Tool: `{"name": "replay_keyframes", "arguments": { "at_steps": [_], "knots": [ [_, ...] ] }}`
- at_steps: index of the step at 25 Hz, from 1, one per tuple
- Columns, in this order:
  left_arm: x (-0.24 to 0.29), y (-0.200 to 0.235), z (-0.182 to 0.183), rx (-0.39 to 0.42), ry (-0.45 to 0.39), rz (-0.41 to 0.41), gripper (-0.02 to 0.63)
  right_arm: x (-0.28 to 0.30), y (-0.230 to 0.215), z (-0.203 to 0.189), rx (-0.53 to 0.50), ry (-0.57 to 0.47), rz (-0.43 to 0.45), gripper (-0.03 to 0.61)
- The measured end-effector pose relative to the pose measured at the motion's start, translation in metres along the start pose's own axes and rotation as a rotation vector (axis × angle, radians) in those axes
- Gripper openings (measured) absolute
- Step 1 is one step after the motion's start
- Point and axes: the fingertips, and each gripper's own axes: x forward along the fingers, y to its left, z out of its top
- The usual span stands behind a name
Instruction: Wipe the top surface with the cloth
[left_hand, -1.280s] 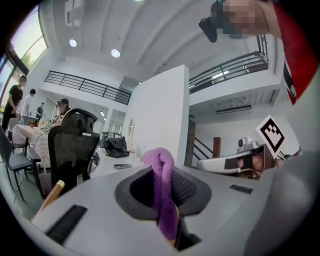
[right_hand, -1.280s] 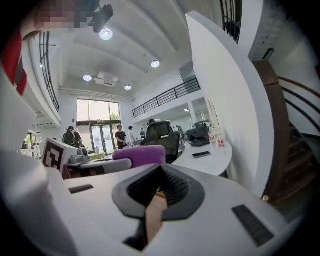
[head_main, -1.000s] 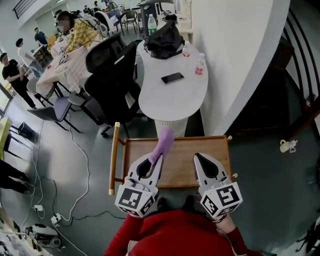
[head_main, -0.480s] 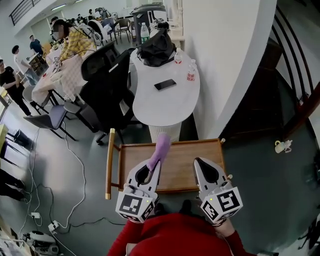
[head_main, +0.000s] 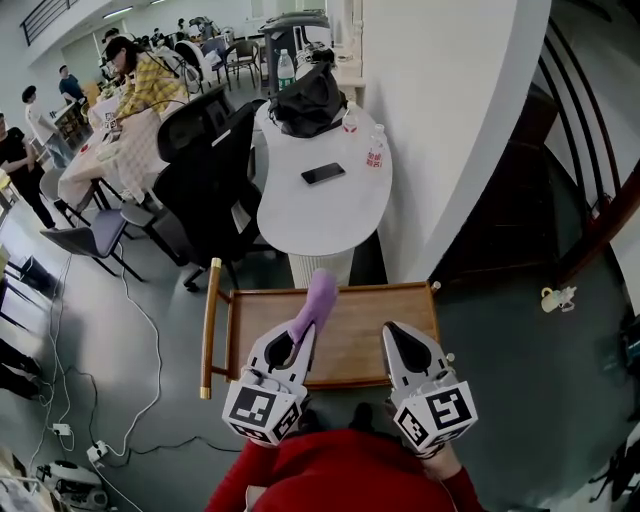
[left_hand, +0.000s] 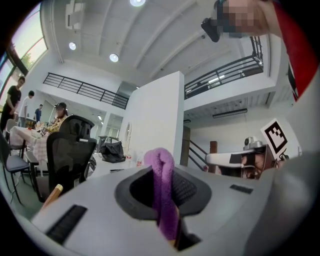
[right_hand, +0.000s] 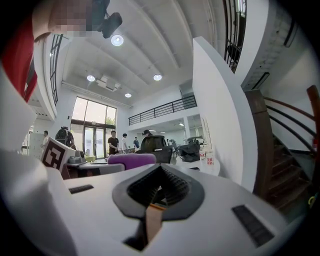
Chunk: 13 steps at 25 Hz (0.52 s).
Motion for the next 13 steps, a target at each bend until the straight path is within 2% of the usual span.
{"name": "replay_keyframes", "arguments": {
  "at_steps": [6,13],
  "knots": [
    [0.0004,0.0015,-0.0038,0.018,0.017,0.014,0.048,0.0002,-0.0021,0.0012,0.027,-0.006,0.004,0.003],
    [0.0038,0.005,-0.0082,0.01,0.028,0.025,0.048,0.0042,-0.0049,-0.0012,0.005,0.003,0.01,0.003]
  ]
}}
